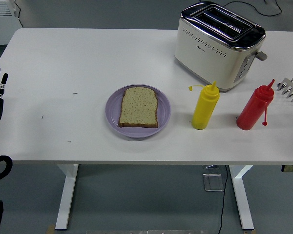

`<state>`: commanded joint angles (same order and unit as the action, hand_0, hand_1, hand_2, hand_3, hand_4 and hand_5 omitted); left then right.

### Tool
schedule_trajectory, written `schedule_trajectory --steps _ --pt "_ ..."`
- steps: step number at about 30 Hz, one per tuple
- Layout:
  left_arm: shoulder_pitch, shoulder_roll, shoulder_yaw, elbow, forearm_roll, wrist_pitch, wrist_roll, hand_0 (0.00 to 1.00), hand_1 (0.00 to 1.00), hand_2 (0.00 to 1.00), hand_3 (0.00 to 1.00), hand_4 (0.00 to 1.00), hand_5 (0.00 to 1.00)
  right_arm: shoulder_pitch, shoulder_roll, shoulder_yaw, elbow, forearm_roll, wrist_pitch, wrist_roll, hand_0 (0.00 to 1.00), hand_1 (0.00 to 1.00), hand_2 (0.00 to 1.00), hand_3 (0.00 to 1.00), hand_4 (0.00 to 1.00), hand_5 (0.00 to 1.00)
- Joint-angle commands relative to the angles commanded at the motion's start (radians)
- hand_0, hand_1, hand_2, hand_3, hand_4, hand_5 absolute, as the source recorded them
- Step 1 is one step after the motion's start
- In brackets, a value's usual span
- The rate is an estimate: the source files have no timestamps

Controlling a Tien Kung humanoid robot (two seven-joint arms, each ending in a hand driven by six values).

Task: Pick up the cup,pour liquid into bread,place the cup on the desk

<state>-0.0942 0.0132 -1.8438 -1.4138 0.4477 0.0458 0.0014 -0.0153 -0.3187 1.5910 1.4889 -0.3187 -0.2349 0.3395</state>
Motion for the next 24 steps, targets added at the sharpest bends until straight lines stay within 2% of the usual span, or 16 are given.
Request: schedule_trajectory --steps 2,5,6,7,13,24 --pt "0.000 0.000 0.000 0.000 0.000 0.000 0.000 0.785 0.742 0.743 0.701 0.515 0.998 0.011 0.008 0.006 -0.009 0.078 0.038 -0.010 0.754 0.716 0.726 0.759 0.418 0.252" --pt "0.001 -0.001 -0.001 0.000 0.000 0.000 0.000 0.785 0.742 0.743 0.701 0.515 0.998 0.021 0.014 0.007 -0.016 0.185 0.068 -0.021 0.754 0.716 0.726 0.759 0.418 0.252" --pt "0.001 -0.001 -0.002 0.000 0.000 0.000 0.000 0.786 0.744 0.743 0.702 0.516 0.998 0.025 0.017 0.007 -0.019 0.207 0.080 -0.025 0.748 0.701 0.722 0.761 0.444 0.349" --pt "0.001 0.000 -0.002 0.000 0.000 0.000 0.000 0.786 0.744 0.743 0.702 0.516 0.998 0.029 0.019 0.007 -0.020 0.221 0.089 -0.029 0.748 0.701 0.722 0.761 0.444 0.349" --pt "0.000 0.000 -0.001 0.000 0.000 0.000 0.000 0.787 0.744 0.744 0.702 0.515 0.998 0.040 0.025 0.009 -0.031 0.199 0.139 -0.054 0.749 0.701 0.720 0.758 0.469 0.355" --pt "0.000 -0.001 -0.001 0.000 0.000 0.000 0.000 0.789 0.746 0.745 0.703 0.514 0.997 0.036 0.032 0.009 -0.050 0.167 0.155 -0.059 0.748 0.696 0.715 0.752 0.485 0.357"
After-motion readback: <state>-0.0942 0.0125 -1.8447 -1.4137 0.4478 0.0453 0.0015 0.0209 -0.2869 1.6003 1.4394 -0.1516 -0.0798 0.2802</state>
